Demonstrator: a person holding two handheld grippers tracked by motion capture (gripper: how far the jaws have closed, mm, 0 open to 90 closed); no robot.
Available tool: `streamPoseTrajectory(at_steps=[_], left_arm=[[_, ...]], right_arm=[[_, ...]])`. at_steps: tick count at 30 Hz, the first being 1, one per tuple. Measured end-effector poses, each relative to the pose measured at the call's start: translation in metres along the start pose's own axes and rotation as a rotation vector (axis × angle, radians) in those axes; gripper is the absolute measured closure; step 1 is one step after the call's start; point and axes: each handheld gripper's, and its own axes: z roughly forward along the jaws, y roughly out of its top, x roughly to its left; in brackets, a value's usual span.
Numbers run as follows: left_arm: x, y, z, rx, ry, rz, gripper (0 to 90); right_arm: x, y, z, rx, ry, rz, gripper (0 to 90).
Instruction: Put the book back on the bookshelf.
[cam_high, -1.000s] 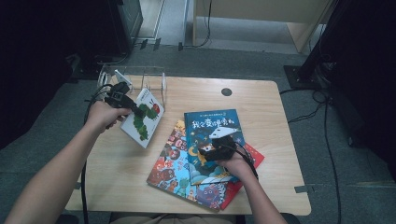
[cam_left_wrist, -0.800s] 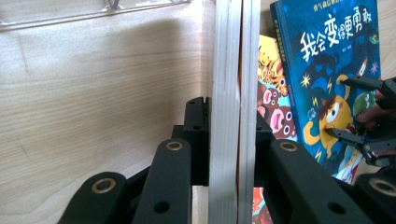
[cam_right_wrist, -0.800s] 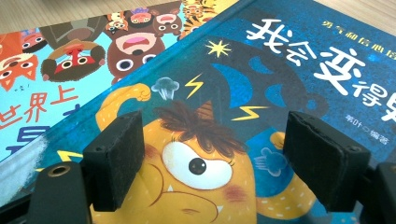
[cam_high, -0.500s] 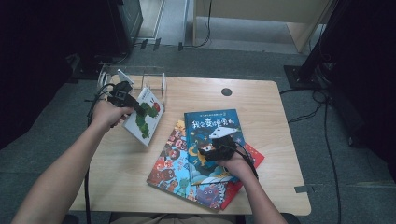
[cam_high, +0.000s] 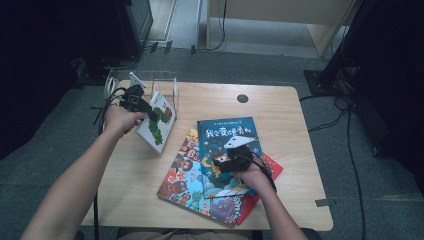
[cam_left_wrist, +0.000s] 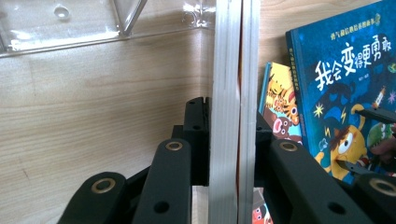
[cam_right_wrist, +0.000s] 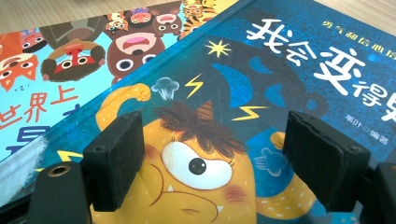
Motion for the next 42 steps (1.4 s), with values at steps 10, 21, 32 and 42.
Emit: streamPoseTrajectory(at_steps=[10, 21, 32, 42], left_arm=[[0.002, 0.008, 0.007, -0.026, 0.031, -0.02, 77.3], [0.003, 0.017, 0.015, -0.043, 0.034, -0.032, 77.3], [0.004, 0.02, 0.018, -0.061, 0.024, -0.052, 77.2], [0.005, 0.02, 0.017, -0.057, 0.017, -0.051, 74.9]], right_arm=[[0.0, 0.0, 0.0, 0.0, 0.0, 0.0, 20.7], [0.0, 0.0, 0.0, -0.001, 0.001, -0.001, 20.9], [0.0, 0.0, 0.0, 0.0, 0.001, -0.001, 20.8], [0.0, 0.0, 0.0, 0.0, 0.001, 0.0, 20.8]])
